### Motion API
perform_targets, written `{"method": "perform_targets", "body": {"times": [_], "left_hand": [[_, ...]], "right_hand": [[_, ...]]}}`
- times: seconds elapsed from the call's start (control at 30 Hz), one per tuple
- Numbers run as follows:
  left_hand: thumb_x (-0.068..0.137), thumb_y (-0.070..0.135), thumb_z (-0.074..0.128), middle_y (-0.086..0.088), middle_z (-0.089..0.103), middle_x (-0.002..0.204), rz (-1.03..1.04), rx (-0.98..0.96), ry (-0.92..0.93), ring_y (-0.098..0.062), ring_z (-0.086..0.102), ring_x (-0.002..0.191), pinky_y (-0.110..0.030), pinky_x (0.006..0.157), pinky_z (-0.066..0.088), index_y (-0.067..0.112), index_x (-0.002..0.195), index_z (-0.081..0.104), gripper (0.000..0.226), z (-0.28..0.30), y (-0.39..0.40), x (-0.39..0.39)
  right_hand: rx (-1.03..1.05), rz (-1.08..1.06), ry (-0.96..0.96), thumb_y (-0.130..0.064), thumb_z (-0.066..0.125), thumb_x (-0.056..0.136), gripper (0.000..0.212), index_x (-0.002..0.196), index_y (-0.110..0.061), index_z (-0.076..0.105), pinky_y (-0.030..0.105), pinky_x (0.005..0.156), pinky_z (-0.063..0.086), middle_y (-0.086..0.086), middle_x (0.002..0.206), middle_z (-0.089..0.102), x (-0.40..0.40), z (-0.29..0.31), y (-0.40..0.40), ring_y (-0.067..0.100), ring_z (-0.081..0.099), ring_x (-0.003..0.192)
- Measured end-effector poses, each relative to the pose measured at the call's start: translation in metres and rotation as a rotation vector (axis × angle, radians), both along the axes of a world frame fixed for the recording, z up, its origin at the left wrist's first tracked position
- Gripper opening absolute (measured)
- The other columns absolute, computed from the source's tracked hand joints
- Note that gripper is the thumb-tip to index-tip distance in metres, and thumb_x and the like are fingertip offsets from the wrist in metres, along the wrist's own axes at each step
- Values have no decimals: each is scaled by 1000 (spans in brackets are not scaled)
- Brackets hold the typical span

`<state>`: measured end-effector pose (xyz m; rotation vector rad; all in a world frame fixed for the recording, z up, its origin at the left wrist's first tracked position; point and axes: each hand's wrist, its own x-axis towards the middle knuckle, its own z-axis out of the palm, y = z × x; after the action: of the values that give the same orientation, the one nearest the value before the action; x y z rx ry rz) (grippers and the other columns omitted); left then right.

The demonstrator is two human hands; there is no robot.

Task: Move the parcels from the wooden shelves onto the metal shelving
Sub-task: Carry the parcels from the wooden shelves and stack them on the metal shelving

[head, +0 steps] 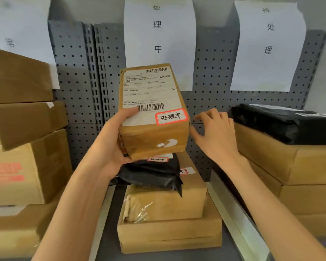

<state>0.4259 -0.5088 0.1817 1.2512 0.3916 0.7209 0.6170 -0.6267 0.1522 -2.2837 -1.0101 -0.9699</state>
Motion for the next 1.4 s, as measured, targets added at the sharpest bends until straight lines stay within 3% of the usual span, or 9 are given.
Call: {"method": "perform_targets", "body": {"times": [0.3, 0.6, 0.77, 0.9, 1.0, 1.1, 1.13, 1.23, 1.4], "left_hand": [[87, 41, 59, -1, 75, 95, -31, 4, 128, -25, 67, 95, -46, 84, 52, 30, 103, 64, 20, -9, 36, 32], [91, 43, 53, -7, 66, 111, 57, -29, 181, -26, 61, 102, -46, 93, 47, 23, 120, 56, 35, -19, 45, 48], [93, 42, 50, -5, 64, 109, 63, -18, 194, -23, 59, 99, -44, 91, 47, 25, 119, 54, 31, -18, 44, 51], [93, 45, 50, -4, 59, 120, 71, 24, 180, -24, 54, 113, -48, 104, 39, 27, 130, 48, 41, -20, 42, 48], [94, 45, 48, 3, 45, 136, 122, 207, 167, -20, 42, 125, -42, 109, 31, 28, 143, 33, 54, -23, 38, 42], [96, 40, 48, 10, 38, 132, 166, 399, 149, -9, 38, 113, -22, 87, 33, 31, 147, 25, 57, -20, 26, 36], [96, 39, 48, 10, 38, 136, 193, 468, 157, -9, 39, 116, -20, 86, 33, 31, 147, 27, 56, -21, 23, 33], [94, 38, 50, 2, 37, 146, 345, 738, 238, -18, 33, 134, -28, 97, 28, 30, 144, 32, 54, -30, 16, 22], [92, 36, 53, -2, 48, 136, 609, 1024, 323, -25, 34, 131, -40, 103, 29, 25, 139, 43, 49, -52, -11, -3]], "right_hand": [[-54, 9, 15, -39, 53, 94, 37, 125, -19, 57, 36, 95, 31, 5, 126, 52, 14, -9, 23, 27, 42, 118], [-69, 21, 39, -38, 52, 94, 35, 124, -20, 58, 34, 96, 29, 4, 127, 52, 19, -13, 31, 26, 42, 119], [-65, 33, 48, -38, 52, 94, 35, 123, -19, 59, 35, 97, 29, 4, 127, 52, 19, -13, 34, 25, 42, 120], [-45, 43, 38, -37, 54, 94, 34, 121, -18, 60, 36, 96, 31, 5, 125, 54, 15, -12, 34, 26, 43, 119], [-27, 56, 24, -35, 55, 93, 32, 119, -17, 62, 37, 94, 32, 6, 123, 55, 10, -12, 32, 28, 45, 117], [-8, 74, 13, -33, 55, 93, 31, 118, -16, 62, 38, 94, 33, 6, 122, 56, 3, -10, 28, 28, 46, 115], [-3, 82, 5, -32, 55, 93, 31, 118, -16, 63, 38, 93, 33, 7, 121, 56, 0, -10, 25, 28, 46, 115], [28, 108, -27, -30, 56, 93, 27, 114, -15, 65, 39, 91, 34, 8, 117, 58, -12, -10, 16, 30, 49, 111], [112, 142, -110, -27, 60, 90, 21, 105, -14, 67, 41, 83, 39, 8, 105, 61, -39, -22, -5, 31, 54, 99]]}}
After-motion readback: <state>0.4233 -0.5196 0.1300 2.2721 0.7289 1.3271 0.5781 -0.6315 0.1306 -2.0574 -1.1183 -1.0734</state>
